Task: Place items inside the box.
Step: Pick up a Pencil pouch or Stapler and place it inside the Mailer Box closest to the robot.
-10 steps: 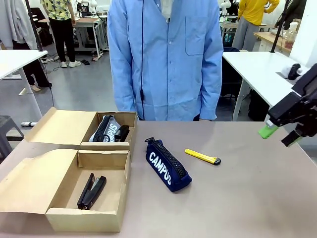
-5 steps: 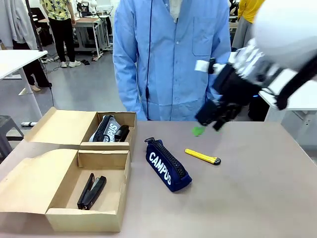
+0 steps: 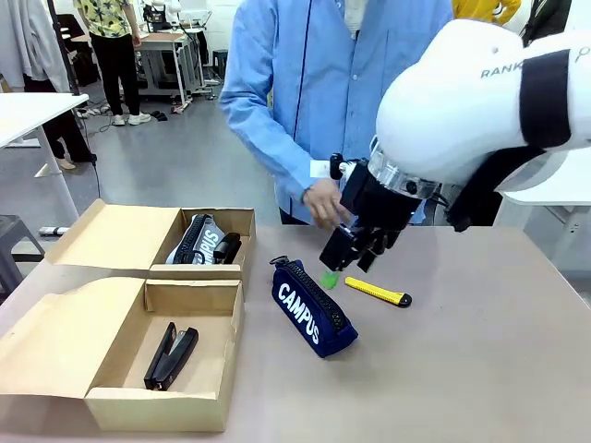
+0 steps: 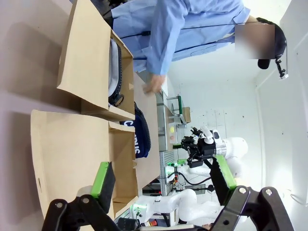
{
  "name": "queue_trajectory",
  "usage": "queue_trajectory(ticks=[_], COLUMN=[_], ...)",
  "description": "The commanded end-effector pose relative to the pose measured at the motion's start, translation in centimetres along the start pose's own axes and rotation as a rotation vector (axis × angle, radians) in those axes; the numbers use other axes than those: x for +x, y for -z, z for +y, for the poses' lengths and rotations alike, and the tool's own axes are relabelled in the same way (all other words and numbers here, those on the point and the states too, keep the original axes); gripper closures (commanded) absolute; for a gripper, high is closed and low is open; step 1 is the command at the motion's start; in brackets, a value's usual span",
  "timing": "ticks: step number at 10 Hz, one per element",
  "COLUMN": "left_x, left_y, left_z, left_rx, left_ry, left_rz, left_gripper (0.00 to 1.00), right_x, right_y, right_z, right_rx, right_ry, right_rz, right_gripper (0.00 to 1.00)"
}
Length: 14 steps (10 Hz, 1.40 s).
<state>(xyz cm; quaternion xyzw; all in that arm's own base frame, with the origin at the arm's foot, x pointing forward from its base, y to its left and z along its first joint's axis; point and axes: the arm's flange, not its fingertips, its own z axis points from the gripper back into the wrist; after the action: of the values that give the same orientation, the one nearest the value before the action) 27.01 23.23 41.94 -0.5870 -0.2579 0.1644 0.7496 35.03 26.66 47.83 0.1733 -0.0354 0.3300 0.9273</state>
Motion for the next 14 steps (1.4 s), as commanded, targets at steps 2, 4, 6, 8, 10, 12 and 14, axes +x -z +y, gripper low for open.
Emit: queue_trajectory(ticks=[2, 4, 6, 8, 10, 12, 14], left_x=[-0.2, -0.2, -0.2, -0.2, -0.2, -0.2, -0.2], left_y=[0.0, 0.0, 0.0, 0.0, 0.0, 0.0, 0.0], left_z=[-0.1, -0.1, -0.1, -0.1, -0.1, -0.1, -0.1], left_rx=[-0.014, -0.014, -0.014, -0.014, -0.014, -0.014, -0.014], left_ry=[0.02, 0.02, 0.02, 0.02, 0.02, 0.02, 0.02], left_rz=[-0.003, -0.003, -0.003, -0.003, -0.003, -0.003, -0.003], left_gripper=[0.0, 0.0, 0.0, 0.0, 0.0, 0.0, 0.0], right_x=[-14.5, -24.8, -30.2, -31.7, -30.4, -33.6, -28.7], right_y=[-14.1, -17.5, -16.6, -13.5, -12.3, -14.4, -12.8], right_z=[-9.6, -14.2, -18.5, -21.3, -22.4, -22.0, -22.5], right_rx=[0.164, 0.111, 0.146, 0.233, 0.281, 0.217, 0.162], right_ry=[0.372, 0.523, 0.795, 0.916, 0.944, 0.931, 0.976], right_rz=[-0.062, -0.186, -0.301, -0.375, -0.387, -0.341, -0.272], right_gripper=[0.0, 0.0, 0.0, 0.0, 0.0, 0.0, 0.0])
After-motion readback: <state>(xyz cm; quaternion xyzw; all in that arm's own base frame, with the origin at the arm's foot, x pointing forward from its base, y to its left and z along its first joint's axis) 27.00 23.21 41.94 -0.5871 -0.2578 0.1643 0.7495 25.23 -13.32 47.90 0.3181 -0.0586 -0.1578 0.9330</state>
